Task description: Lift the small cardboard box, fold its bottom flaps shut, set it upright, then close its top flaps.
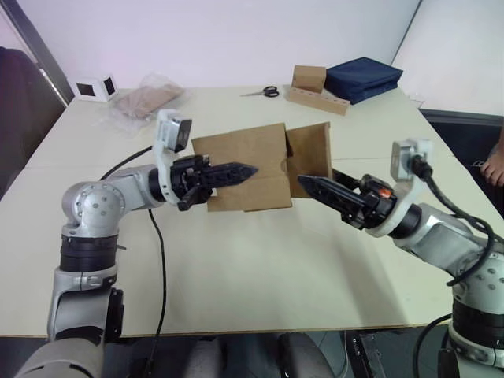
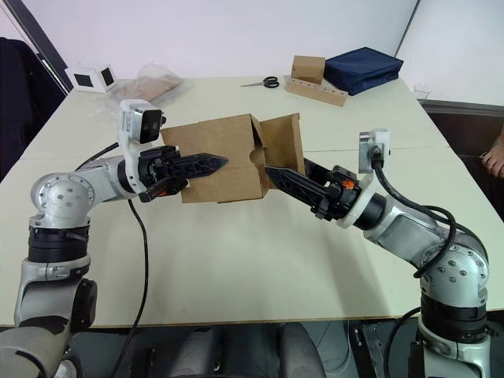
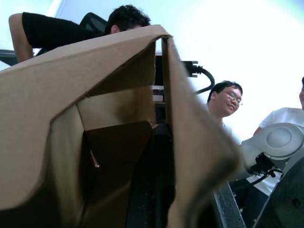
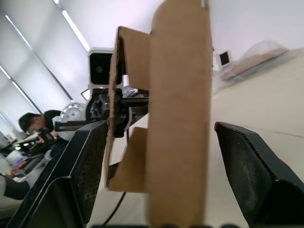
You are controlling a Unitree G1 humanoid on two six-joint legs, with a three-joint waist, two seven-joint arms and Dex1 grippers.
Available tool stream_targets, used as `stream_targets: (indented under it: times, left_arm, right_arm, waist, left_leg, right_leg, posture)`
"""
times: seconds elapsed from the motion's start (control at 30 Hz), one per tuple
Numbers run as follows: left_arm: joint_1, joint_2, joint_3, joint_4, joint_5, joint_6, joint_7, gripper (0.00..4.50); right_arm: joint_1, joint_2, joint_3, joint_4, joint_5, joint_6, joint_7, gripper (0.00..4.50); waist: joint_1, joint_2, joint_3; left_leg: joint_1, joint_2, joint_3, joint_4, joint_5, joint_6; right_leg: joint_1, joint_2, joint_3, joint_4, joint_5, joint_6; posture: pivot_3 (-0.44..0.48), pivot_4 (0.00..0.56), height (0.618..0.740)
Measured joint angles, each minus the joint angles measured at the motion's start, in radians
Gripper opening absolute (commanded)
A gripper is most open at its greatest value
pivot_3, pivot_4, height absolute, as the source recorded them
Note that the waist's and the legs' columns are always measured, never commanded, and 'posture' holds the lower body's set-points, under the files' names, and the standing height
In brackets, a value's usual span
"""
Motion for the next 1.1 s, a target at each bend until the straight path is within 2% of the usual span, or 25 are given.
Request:
stream_targets:
  times: [0.67,0.77,0.9,1.1]
  left_arm:
    - [0.0,-0.002,0.0,0.022,0.034,-0.018,0.0,0.0]
    - [0.0,-0.005,0.0,0.022,0.034,-0.018,0.002,0.0]
    - [0.0,-0.007,0.0,0.018,0.033,-0.018,0.003,0.0]
    - [0.0,-0.009,0.0,0.011,0.033,-0.017,0.008,0.0]
  right_arm:
    - [0.01,-0.019,0.018,-0.017,0.127,-0.037,-0.057,3.67]
    - [0.008,-0.019,0.023,-0.007,0.125,-0.042,-0.057,3.08]
    - [0.004,-0.019,0.027,0.002,0.123,-0.049,-0.057,1.51]
    - [0.003,-0.023,0.038,0.003,0.11,-0.052,-0.057,1.51]
  waist:
    - [0.0,0.0,0.0]
    - [0.0,0.0,0.0]
    - [0.0,0.0,0.0]
    - [0.0,0.0,0.0]
  left_leg:
    - [0.0,0.0,0.0,0.0,0.0,0.0]
    - [0.0,0.0,0.0,0.0,0.0,0.0]
    - [0.0,0.0,0.0,0.0,0.0,0.0]
    - [0.0,0.0,0.0,0.0,0.0,0.0]
  right_leg:
    - [0.0,0.0,0.0,0.0,0.0,0.0]
    - [0.0,0.0,0.0,0.0,0.0,0.0]
    - [0.0,0.0,0.0,0.0,0.0,0.0]
    - [0.0,0.0,0.0,0.0,0.0,0.0]
  posture:
    - [0.0,0.15,0.74]
    - [0.0,0.15,0.74]
    - [0.0,0.15,0.74]
    - [0.0,0.15,0.74]
